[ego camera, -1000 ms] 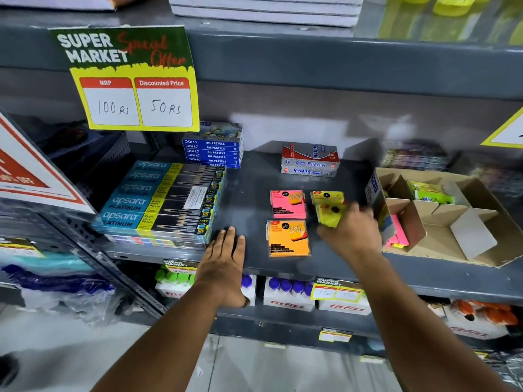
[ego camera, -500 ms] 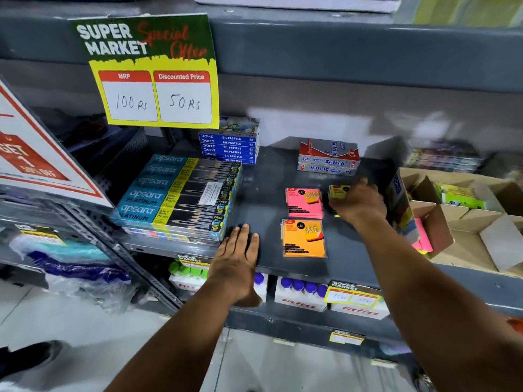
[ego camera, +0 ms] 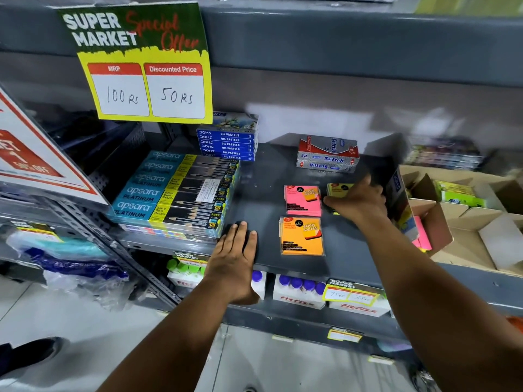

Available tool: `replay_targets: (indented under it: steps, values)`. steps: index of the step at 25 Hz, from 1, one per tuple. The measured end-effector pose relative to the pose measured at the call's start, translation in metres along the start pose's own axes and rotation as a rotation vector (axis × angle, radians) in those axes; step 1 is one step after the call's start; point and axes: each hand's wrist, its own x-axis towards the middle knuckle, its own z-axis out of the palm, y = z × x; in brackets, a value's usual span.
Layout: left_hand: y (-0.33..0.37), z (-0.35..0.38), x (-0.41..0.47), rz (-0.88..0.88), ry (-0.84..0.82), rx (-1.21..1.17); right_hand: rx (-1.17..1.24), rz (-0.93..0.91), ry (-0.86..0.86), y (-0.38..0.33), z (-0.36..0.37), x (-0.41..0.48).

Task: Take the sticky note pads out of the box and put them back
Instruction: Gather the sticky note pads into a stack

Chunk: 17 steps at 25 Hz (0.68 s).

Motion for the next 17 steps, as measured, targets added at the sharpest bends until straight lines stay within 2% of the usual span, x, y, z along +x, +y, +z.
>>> replay_targets:
  steps: [5, 11, 17]
  values:
    - [0.001, -0.001, 0.000, -0.002, -0.008, 0.017, -0.076, 0.045, -0.005, 0.007, 0.013, 0.001]
    - [0.001, 0.000, 0.000, -0.007, 0.001, -0.005, 0.017, 0.045, 0.030, 0.003, 0.004, 0.002]
    - [0.001, -0.003, 0.000, -0.022, -0.035, 0.014, 0.109, -0.097, 0.039, -0.039, 0.006, -0.016]
